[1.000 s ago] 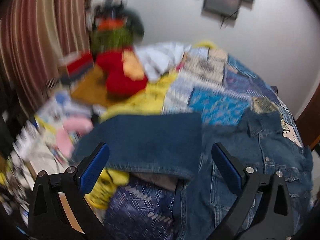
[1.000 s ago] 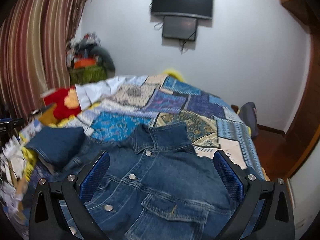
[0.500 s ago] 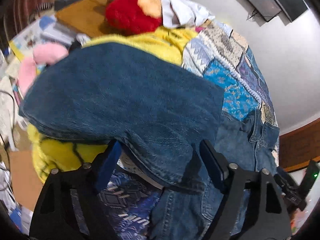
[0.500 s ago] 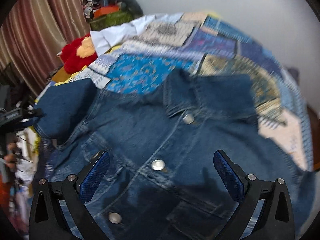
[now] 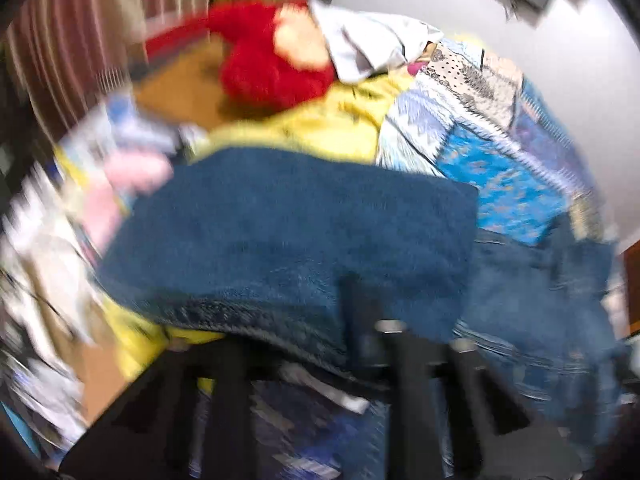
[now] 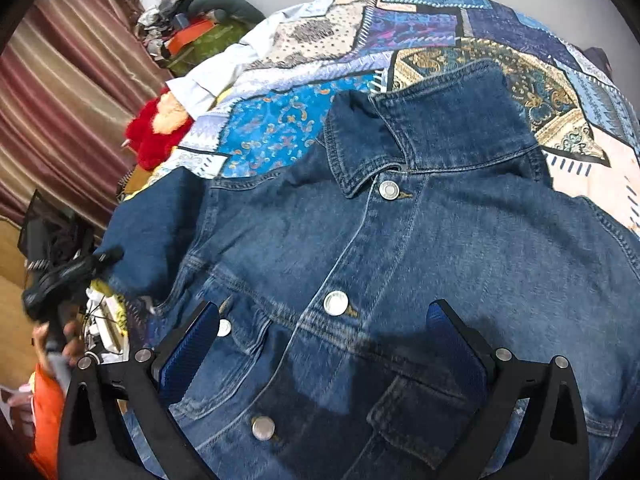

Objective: Fold large clothes

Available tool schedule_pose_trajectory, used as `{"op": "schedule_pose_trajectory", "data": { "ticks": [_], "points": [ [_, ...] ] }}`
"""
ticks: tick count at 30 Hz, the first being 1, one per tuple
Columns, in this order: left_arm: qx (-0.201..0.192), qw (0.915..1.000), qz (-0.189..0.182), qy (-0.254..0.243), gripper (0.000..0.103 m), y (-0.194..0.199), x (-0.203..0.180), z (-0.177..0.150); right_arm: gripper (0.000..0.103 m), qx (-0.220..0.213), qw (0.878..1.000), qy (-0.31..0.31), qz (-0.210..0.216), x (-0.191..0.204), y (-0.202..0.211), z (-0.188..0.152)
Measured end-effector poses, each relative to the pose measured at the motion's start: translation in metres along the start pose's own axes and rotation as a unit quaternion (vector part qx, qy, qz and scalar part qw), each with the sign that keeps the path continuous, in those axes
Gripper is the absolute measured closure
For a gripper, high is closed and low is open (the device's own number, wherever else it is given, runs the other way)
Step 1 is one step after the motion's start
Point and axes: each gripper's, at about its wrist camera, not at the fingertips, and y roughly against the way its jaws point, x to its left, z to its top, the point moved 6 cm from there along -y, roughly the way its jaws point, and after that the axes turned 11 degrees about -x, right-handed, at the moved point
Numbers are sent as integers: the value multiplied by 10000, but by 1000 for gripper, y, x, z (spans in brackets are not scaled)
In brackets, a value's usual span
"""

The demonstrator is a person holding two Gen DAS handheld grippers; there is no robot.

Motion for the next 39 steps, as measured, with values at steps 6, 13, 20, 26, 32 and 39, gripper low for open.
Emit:
{"op": "schedule_pose_trajectory", "data": {
  "ticks": [6, 13, 20, 26, 32, 39],
  "points": [
    [-1010, 9913, -59, -847, 95, 47, -58, 42, 0, -351, 9991, 176, -148, -13, 42, 4],
    [-1171, 9623, -893, -2286, 95, 71, -170, 2, 0, -782, 9966, -20, -277, -37, 96, 3],
    [483, 9509, -1698, -2543, 95, 17, -221, -85, 0, -992, 9938, -124, -477, -56, 133, -10],
    [840, 9530, -1885, -2216, 64, 17, -200, -98, 0, -1129, 9915, -95, -646, -65, 154, -18],
    [632, 9650, -2089, -1452, 33, 48, -142, -86, 0, -1155, 9916, -28, -587, -56, 147, -17],
    [607, 9875, -1454, 29, 31, 30, -32, -67, 0, -986, 9946, 68, -318, -25, 117, -13]
  ]
}}
